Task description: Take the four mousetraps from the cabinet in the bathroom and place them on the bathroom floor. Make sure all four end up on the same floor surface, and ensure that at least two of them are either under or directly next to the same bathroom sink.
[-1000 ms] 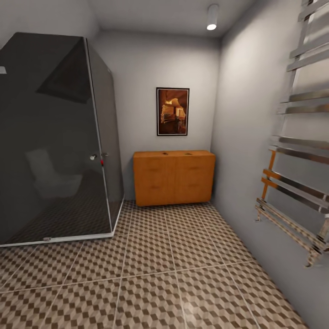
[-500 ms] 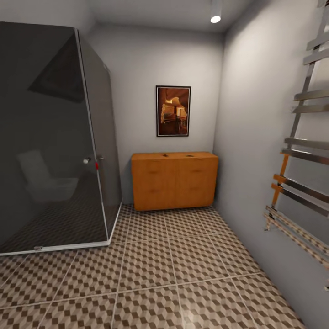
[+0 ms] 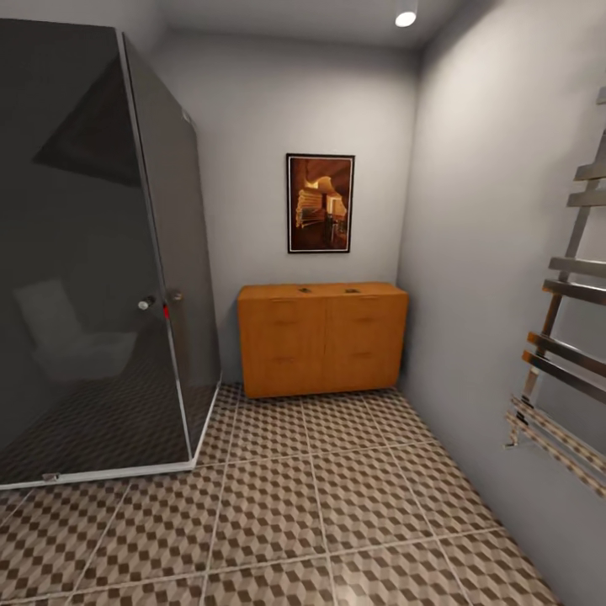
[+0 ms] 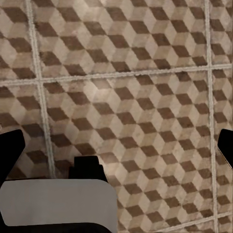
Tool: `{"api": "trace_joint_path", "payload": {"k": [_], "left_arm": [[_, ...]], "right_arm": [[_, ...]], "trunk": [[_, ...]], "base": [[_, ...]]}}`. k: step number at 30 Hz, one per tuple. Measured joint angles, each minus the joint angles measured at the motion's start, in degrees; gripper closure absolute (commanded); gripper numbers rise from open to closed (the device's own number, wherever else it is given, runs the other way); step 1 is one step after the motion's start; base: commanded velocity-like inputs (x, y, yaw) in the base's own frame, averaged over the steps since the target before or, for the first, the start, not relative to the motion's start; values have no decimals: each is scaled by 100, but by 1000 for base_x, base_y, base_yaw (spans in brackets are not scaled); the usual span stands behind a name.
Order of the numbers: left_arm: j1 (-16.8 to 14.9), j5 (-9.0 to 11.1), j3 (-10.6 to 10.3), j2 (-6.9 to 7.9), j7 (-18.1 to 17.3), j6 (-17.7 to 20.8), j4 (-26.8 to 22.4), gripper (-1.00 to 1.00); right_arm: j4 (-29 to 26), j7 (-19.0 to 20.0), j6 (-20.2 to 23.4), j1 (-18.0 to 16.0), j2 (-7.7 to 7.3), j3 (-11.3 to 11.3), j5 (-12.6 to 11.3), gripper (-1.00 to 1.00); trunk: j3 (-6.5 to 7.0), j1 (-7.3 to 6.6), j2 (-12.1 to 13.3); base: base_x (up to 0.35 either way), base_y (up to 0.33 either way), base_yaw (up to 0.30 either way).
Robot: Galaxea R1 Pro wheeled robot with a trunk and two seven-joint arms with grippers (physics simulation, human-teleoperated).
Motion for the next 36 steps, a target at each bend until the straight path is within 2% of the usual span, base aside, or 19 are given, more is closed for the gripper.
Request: {"api": "trace_joint_path", "payload": {"k": [36], "left_arm": [[0,-3,0,0,0,0,-1,-100]], "right_arm": [[0,4,5,0,6,3,0,-100]], "trunk": [[0,0,0]], "base": [[319,0,0]]}}
